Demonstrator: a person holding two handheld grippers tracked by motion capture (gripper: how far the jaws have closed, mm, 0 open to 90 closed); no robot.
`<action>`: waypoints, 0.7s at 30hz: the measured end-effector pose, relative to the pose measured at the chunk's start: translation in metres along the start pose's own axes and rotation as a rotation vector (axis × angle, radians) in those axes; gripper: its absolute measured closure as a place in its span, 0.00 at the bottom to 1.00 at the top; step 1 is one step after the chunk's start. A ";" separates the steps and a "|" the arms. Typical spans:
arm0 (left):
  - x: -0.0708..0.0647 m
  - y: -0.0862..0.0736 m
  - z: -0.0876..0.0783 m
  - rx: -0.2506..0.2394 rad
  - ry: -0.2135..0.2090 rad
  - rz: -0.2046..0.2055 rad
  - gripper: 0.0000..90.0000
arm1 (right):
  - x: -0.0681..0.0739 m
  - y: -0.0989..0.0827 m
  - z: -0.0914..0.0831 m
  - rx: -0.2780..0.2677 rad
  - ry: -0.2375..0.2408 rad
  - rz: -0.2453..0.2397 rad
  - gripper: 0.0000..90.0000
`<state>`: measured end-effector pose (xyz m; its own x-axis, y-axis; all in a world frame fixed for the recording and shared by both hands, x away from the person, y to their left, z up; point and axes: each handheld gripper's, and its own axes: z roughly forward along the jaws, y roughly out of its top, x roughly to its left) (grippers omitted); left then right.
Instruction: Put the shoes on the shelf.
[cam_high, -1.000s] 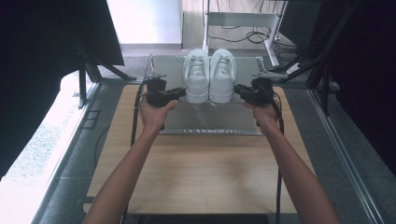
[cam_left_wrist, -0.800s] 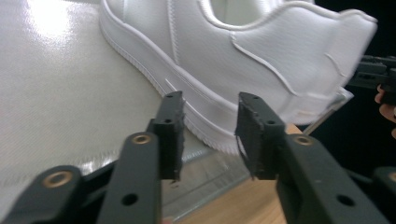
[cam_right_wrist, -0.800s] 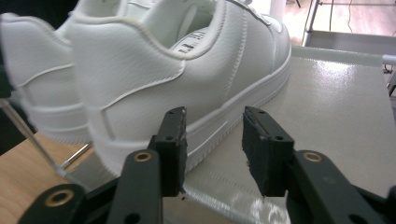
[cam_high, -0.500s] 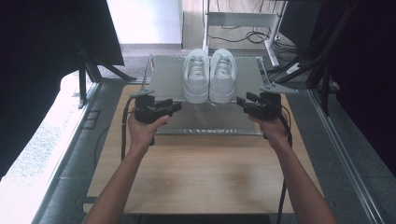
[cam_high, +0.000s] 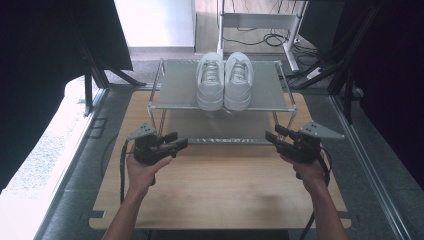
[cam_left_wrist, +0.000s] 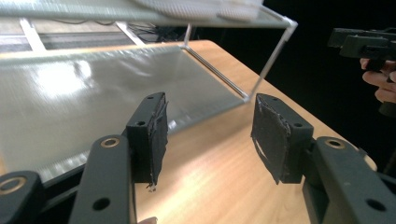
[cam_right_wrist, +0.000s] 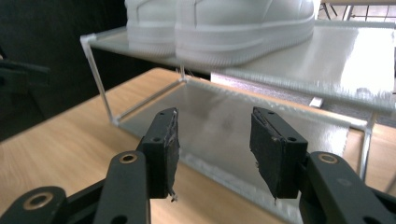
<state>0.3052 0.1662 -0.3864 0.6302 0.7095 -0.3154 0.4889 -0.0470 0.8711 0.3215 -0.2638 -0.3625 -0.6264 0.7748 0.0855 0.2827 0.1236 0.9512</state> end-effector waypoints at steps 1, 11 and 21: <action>-0.001 -0.005 0.000 0.004 -0.001 -0.002 0.50 | 0.002 -0.005 -0.003 0.004 -0.004 -0.012 0.58; 0.000 -0.043 -0.001 0.038 0.008 -0.033 0.49 | 0.011 -0.062 -0.015 0.055 0.011 0.032 0.58; 0.013 -0.061 -0.004 0.065 0.041 -0.052 0.48 | 0.005 -0.102 -0.005 0.177 -0.009 0.032 0.58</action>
<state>0.2814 0.1809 -0.4424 0.5783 0.7403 -0.3427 0.5591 -0.0537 0.8273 0.2860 -0.2760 -0.4578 -0.6090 0.7854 0.1112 0.4262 0.2057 0.8809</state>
